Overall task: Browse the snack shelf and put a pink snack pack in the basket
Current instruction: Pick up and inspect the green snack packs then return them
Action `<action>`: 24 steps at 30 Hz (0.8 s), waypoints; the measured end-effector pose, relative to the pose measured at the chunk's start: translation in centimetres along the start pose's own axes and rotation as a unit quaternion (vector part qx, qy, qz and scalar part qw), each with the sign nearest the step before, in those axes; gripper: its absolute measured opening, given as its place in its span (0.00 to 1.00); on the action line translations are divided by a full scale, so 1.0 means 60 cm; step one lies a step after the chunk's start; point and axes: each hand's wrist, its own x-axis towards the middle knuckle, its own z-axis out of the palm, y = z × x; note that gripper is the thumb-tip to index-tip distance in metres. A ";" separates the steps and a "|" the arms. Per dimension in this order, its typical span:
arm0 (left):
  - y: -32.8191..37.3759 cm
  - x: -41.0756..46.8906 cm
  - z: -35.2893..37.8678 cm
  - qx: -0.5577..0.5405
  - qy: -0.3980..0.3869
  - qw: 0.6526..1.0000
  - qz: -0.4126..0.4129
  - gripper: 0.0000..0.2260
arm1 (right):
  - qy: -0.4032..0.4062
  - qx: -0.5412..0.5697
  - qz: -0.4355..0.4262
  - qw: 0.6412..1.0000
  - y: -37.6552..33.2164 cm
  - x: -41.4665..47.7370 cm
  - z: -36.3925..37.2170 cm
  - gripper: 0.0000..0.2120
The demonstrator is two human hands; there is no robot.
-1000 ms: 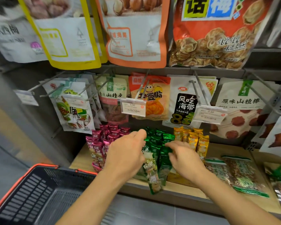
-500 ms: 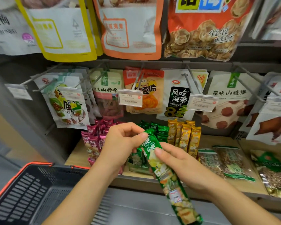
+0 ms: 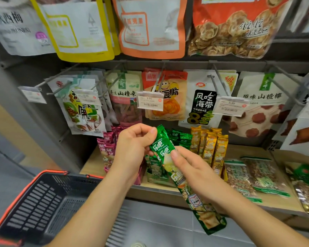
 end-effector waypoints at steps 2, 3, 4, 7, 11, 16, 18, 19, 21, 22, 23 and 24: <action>0.000 0.000 -0.003 0.033 -0.014 0.999 0.021 0.14 | -0.007 0.021 0.013 1.000 -0.002 -0.003 -0.005 0.18; 0.000 0.000 -0.005 0.060 -0.023 0.997 0.032 0.13 | -0.009 0.030 0.018 0.999 -0.003 -0.005 -0.007 0.17; 0.000 0.001 -0.006 0.089 -0.033 0.995 0.041 0.12 | -0.009 0.024 0.021 0.999 0.000 -0.007 -0.008 0.17; -0.003 0.002 -0.007 0.113 -0.051 0.992 0.033 0.10 | -0.004 -0.023 0.021 1.000 0.015 -0.010 -0.010 0.21; -0.001 -0.007 0.003 0.105 -0.109 0.988 0.038 0.03 | 0.022 -0.040 0.018 0.999 0.018 -0.014 -0.014 0.16; -0.014 -0.012 0.024 0.157 -0.039 0.986 0.045 0.04 | 0.030 -0.075 0.014 0.997 0.023 -0.019 -0.011 0.18; -0.017 -0.010 0.025 0.137 0.000 0.990 0.038 0.06 | 0.023 -0.076 0.018 0.997 0.024 -0.018 -0.011 0.19; -0.017 -0.008 0.024 0.124 0.014 0.992 0.033 0.06 | 0.016 -0.075 0.016 0.997 0.025 -0.018 -0.013 0.18; -0.017 -0.003 0.019 0.095 0.036 0.995 0.022 0.06 | -0.016 -0.070 0.025 0.997 0.025 -0.020 -0.017 0.18; -0.017 0.001 0.014 0.078 0.049 0.996 0.013 0.06 | -0.036 -0.063 0.037 0.997 0.026 -0.022 -0.017 0.19; -0.015 0.006 0.010 0.059 0.063 0.996 0.004 0.05 | -0.054 -0.053 0.052 0.996 0.026 -0.024 -0.017 0.19; -0.013 0.011 0.004 0.037 0.077 0.996 -0.004 0.05 | -0.066 -0.041 0.066 0.995 0.026 -0.026 -0.016 0.19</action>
